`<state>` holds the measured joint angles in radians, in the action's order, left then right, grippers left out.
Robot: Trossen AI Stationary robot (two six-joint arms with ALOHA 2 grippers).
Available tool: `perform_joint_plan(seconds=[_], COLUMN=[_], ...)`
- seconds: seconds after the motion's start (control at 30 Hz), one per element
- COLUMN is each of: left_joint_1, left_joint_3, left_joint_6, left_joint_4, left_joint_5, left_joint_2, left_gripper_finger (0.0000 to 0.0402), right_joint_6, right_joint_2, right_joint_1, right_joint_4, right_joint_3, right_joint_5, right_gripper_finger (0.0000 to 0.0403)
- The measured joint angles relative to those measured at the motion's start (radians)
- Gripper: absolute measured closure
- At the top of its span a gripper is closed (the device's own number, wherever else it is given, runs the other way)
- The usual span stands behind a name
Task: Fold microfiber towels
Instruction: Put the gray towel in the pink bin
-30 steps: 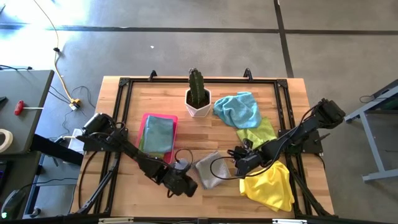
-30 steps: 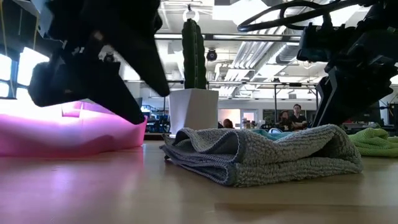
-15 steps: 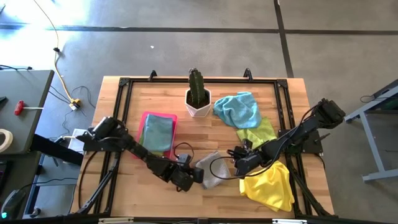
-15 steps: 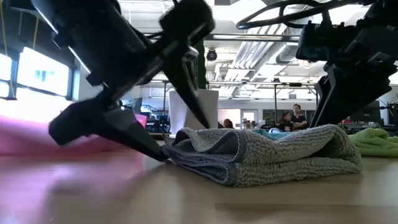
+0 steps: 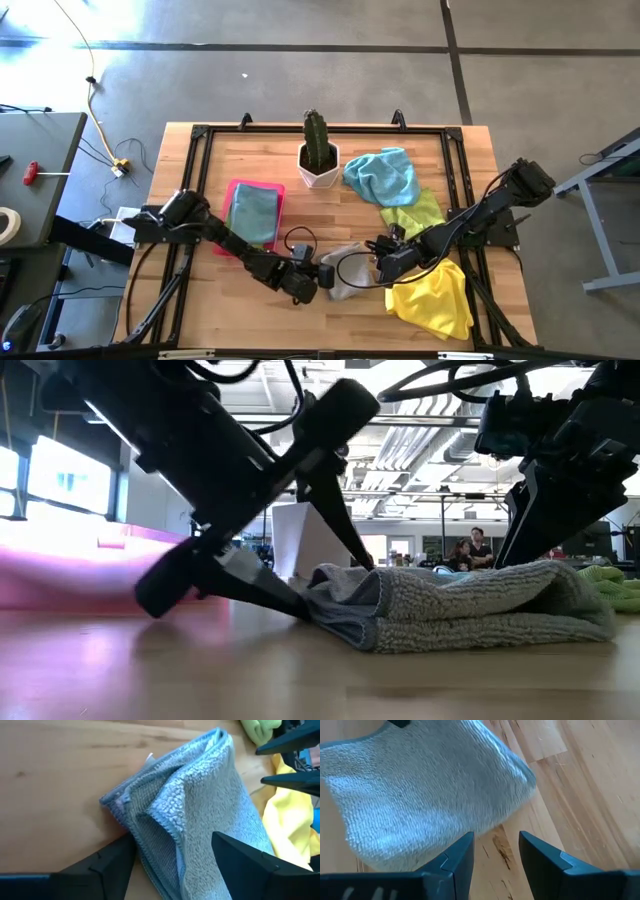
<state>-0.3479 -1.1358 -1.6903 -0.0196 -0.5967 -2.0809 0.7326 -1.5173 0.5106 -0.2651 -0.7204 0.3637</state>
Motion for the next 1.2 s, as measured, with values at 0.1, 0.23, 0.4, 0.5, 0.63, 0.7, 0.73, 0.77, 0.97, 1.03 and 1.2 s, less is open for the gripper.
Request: perform_joint_plan(seconds=[0.1,0.23,0.4,0.5,0.63,0.7,0.73,0.77,0.97,1.03,1.2], left_joint_1=[0.012,0.019,0.023,0.026,0.033,0.033,0.033,0.034,0.037,0.033,0.048], left_joint_3=[0.000,0.000,0.000,0.000,0.001,0.002,0.002,0.003,0.011,0.011,0.004], left_joint_6=[0.032,0.044,0.084,0.126,0.221,0.268,0.288,0.313,0.477,0.517,0.618], left_joint_4=[0.023,0.023,0.023,0.027,0.046,0.051,0.050,0.049,-0.043,-0.107,-0.318], left_joint_5=[-0.002,0.008,0.023,0.041,0.076,0.088,0.100,0.112,0.224,0.291,0.424], left_joint_2=[-0.012,-0.012,-0.014,-0.015,-0.017,-0.017,-0.013,-0.009,0.064,0.109,0.224], left_gripper_finger=[0.0169,0.0205,0.0262,0.0310,0.0383,0.0393,0.0391,0.0389,0.0398,0.0398,0.0400], right_joint_6=[0.000,0.000,0.000,0.000,0.000,0.000,0.000,0.000,0.000,0.000,0.000], right_joint_2=[0.000,0.000,0.000,0.000,0.000,0.000,0.000,0.000,0.000,0.000,0.000], right_joint_1=[0.000,0.000,0.000,0.000,0.000,0.000,0.000,0.000,0.000,0.000,0.000], right_joint_4=[0.000,0.000,0.000,0.000,0.000,0.000,0.000,0.001,0.000,0.001,0.000], right_joint_3=[0.000,0.000,0.000,0.000,0.000,0.000,0.000,0.000,0.000,0.000,0.000], right_joint_5=[0.000,0.000,0.000,0.000,0.000,0.000,0.000,0.000,0.000,0.000,0.000], right_gripper_finger=[0.0253,0.0253,0.0253,0.0253,0.0253,0.0253,0.0253,0.0253,0.0253,0.0253,0.0253])
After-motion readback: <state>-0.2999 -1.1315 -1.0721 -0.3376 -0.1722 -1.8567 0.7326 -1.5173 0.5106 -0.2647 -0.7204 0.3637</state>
